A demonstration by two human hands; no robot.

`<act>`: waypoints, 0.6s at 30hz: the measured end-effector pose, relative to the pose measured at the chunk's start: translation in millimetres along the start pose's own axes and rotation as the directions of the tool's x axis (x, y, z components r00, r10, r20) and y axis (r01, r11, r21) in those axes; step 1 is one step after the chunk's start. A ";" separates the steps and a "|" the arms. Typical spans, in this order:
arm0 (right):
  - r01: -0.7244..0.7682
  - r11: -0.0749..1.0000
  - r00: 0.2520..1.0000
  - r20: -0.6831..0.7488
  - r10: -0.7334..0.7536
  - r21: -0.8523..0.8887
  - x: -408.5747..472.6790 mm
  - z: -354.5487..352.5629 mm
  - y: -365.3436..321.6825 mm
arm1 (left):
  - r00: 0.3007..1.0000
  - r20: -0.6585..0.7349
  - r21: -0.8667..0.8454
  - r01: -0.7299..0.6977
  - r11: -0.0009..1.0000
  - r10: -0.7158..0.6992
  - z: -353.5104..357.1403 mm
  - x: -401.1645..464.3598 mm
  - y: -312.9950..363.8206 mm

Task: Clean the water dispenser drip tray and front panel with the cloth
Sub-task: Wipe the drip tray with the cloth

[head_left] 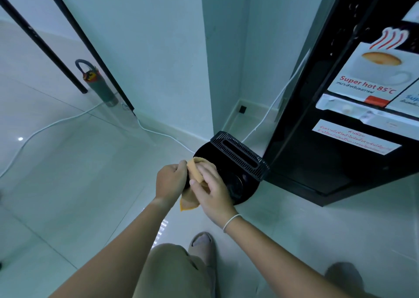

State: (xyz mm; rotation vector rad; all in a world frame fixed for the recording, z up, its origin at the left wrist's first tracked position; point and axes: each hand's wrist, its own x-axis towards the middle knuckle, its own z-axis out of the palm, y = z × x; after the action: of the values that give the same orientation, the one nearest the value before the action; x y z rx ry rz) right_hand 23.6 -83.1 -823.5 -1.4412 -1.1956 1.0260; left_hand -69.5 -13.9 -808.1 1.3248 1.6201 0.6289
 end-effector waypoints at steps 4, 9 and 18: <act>-0.046 0.998 0.998 -0.034 0.045 -0.039 10.0 -2.0 5.6 | 0.999 -0.033 -0.051 0.037 0.998 -0.039 -9.9 -1.5 6.5; -0.159 0.973 0.982 -0.123 0.140 -0.164 28.1 -32.2 27.9 | 0.997 0.021 -0.142 0.079 0.987 -0.077 -22.1 2.4 27.5; -0.149 0.956 0.961 -0.266 0.080 -0.252 38.7 -53.2 21.9 | 0.997 -0.021 -0.202 0.066 0.977 -0.071 -12.7 5.8 37.9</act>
State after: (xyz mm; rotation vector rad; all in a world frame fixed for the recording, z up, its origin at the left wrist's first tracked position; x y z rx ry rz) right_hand 85.4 -54.4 -836.4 -1.8152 -1.1040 0.7457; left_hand -62.8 4.6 -772.9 1.1127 1.5730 0.7516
